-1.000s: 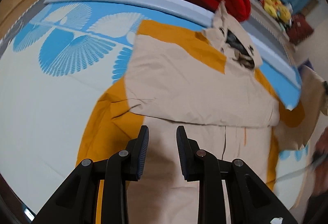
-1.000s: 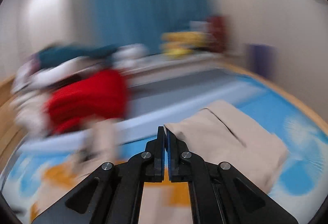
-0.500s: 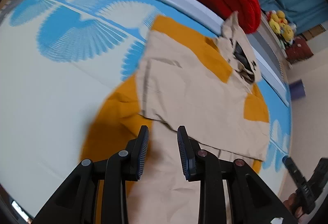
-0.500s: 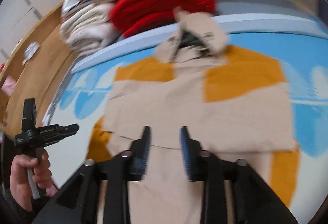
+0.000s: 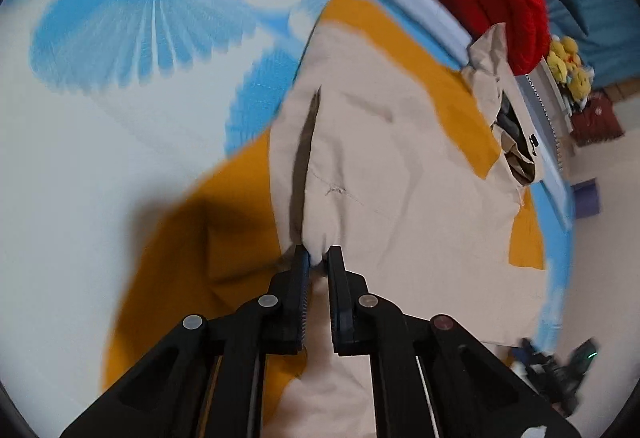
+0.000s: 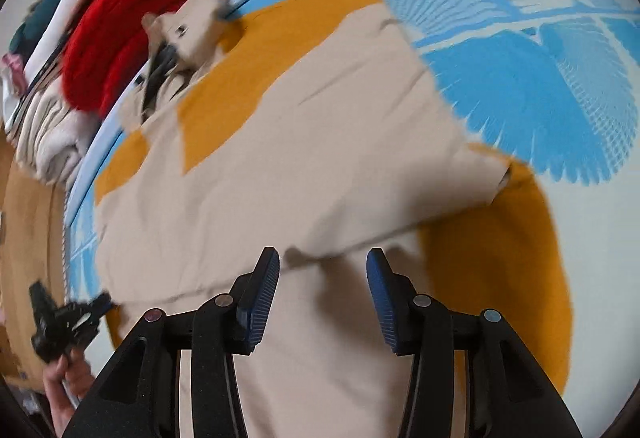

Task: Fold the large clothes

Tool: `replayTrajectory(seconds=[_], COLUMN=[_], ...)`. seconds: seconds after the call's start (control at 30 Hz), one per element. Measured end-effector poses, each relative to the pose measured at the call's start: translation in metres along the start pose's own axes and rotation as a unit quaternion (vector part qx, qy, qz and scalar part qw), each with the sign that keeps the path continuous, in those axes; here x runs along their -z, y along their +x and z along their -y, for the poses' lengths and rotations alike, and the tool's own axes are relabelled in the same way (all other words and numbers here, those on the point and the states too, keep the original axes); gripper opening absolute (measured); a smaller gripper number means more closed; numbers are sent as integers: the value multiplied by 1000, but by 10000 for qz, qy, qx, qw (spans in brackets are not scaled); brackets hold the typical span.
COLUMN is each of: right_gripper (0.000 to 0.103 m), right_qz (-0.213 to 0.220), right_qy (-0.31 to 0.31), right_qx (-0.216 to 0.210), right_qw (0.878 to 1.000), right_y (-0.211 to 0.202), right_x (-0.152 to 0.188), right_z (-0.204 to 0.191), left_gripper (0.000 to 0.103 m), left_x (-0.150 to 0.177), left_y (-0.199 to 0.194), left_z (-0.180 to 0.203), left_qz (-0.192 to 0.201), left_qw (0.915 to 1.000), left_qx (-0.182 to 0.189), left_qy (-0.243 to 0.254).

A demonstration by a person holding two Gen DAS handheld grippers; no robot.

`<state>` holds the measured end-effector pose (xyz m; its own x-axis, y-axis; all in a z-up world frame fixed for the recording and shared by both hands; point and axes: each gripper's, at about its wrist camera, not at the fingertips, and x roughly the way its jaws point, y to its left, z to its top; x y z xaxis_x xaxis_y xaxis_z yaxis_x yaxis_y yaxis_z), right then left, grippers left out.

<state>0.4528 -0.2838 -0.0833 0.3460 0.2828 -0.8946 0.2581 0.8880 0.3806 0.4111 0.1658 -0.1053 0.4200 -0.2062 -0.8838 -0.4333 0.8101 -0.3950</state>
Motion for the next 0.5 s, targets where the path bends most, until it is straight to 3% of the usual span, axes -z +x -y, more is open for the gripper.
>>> replayTrajectory(seconds=[0.1,0.17,0.2,0.23,0.3,0.43,0.5], right_gripper=[47,47,47,47,47,47,47], right_qz=[-9,-186,-257,-332,-270,552,1034], right_qy=[192,268,298,419,601,184,-333], right_qx=[112,551,750,937,893,508,211], right_qw=[9998,9980,9964,9942,9938,9970,9939], right_y=[6,14,16,16,8,-34,-48], right_x=[-13,-16,-15,-14,-13,-16,-18], right_z=[14,21,25,29,28,-5,-25], left_gripper=[14,11,11,11,12,14,19], left_x=[-2,-4,-4,-6,-6,-1,3], left_y=[-14,-22,-29,-34,-41,-21,3], left_z=[15,19,23,25,37,59,63], left_qz=[410,587,762,881,975,619,405], left_qw=[9964,9905,9887,9878,9885,9918,9901], left_qx=[-626,-1158,-1197,-1171,-909,21,-72], left_qy=[389,454,482,529,712,1119,1340])
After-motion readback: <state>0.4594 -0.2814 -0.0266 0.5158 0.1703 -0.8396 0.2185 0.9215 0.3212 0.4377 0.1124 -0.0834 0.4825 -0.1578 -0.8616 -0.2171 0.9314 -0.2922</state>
